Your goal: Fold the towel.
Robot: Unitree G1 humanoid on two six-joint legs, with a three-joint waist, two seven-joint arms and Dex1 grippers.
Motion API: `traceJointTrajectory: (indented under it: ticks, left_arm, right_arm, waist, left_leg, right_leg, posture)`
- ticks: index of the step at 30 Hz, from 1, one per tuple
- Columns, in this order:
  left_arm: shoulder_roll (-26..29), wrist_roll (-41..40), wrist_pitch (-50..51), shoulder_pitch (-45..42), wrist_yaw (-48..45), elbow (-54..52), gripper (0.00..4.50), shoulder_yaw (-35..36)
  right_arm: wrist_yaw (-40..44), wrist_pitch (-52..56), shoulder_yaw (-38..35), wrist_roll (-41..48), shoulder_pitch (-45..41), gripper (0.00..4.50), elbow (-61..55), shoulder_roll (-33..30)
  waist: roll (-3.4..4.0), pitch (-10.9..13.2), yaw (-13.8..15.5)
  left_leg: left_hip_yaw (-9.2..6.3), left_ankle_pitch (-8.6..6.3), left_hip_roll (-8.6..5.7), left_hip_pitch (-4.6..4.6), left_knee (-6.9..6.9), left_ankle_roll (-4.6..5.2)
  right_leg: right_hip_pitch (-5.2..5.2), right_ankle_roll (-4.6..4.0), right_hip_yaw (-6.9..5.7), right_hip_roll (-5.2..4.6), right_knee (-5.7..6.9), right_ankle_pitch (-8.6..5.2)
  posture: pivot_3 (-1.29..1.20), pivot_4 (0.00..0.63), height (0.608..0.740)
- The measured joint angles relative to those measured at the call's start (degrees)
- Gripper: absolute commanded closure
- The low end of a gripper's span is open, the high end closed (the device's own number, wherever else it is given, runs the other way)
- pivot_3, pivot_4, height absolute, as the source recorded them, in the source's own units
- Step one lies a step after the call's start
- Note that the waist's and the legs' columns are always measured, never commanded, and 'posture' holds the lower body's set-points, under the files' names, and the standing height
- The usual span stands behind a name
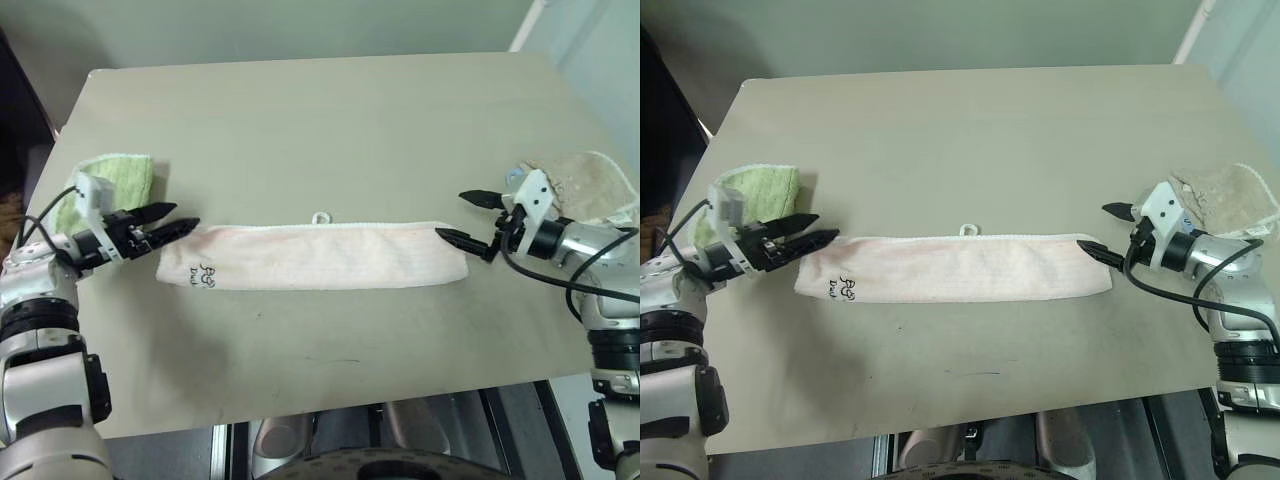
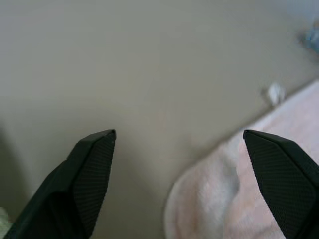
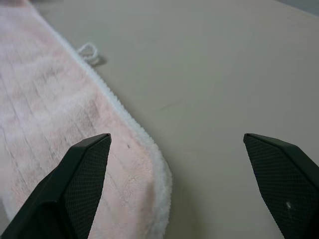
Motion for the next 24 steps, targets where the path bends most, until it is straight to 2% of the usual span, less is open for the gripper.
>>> traceJointTrajectory:
  ticks: [3, 7, 11, 15, 19, 24]
  left_arm:
    - [-1.2, -4.8, 5.0, 1.1, -0.1, -5.9, 0.01, 3.4]
    - [-2.5, -8.0, 8.1, 5.7, -0.5, -17.2, 0.01, 3.8]
    - [-5.3, -9.5, 10.3, 11.7, -1.7, -29.9, 0.01, 1.0]
    - [-9.0, -11.6, 12.7, 13.6, -1.4, -38.3, 0.01, -2.3]
    - [-11.3, -13.8, 14.8, 14.6, -0.9, -45.0, 0.01, -4.8]
    - [-12.4, -11.2, 12.7, 16.8, -2.0, -45.8, 0.01, -10.3]
  right_arm:
    - [-3.6, 11.2, -5.5, 7.8, 1.5, 0.00, -5.0, 0.2]
    - [-7.7, 26.4, -10.5, 18.4, 5.0, 0.00, -11.4, 0.0]
    - [-13.9, 43.1, -16.1, 30.5, 7.3, 0.00, -13.0, 0.5]
    - [-23.0, 54.8, -22.7, 44.0, 7.5, 0.00, -11.7, 4.3]
    - [-33.2, 58.6, -26.9, 57.5, 12.9, 0.00, -9.7, 6.7]
    - [-45.9, 53.6, -26.2, 73.1, 21.5, 0.00, -9.7, 6.8]
  waist:
    - [0.00, 0.0, 0.1]
    - [-0.01, 0.0, 0.1]
    - [-0.01, 0.0, 0.1]
    - [-0.05, 0.0, 0.1]
    - [-0.04, 0.0, 0.4]
    - [-0.04, 0.0, 0.3]
  left_leg:
    - [0.02, 0.01, -0.03, -0.02, 0.00, -0.02]
    - [0.03, -0.02, -0.02, 0.06, 0.00, -0.07]
    - [0.03, -0.02, -0.07, 0.07, 0.00, -0.06]
    - [0.02, -0.03, -0.06, 0.07, 0.00, -0.04]
    - [-0.01, -0.13, -0.06, 0.09, -0.04, 0.01]
    - [0.01, -0.33, -0.06, 0.10, -0.03, 0.06]
  right_leg:
    - [0.00, 0.01, 0.01, 0.00, -0.01, -0.02]
    - [0.06, 0.06, 0.05, 0.03, 0.01, -0.10]
    - [0.06, 0.12, 0.12, 0.02, 0.03, -0.18]
    - [0.06, 0.12, 0.14, 0.03, 0.08, -0.18]
    - [0.08, 0.22, 0.15, 0.03, 0.07, -0.31]
    - [0.09, 0.59, 0.19, 0.02, 0.05, -0.63]
  posture:
    - [0.00, 0.150, 0.740]
    - [0.00, 0.150, 0.740]
    - [0.00, 0.150, 0.740]
    - [0.00, 0.150, 0.740]
    - [0.00, 0.150, 0.740]
    - [0.00, 0.150, 0.740]
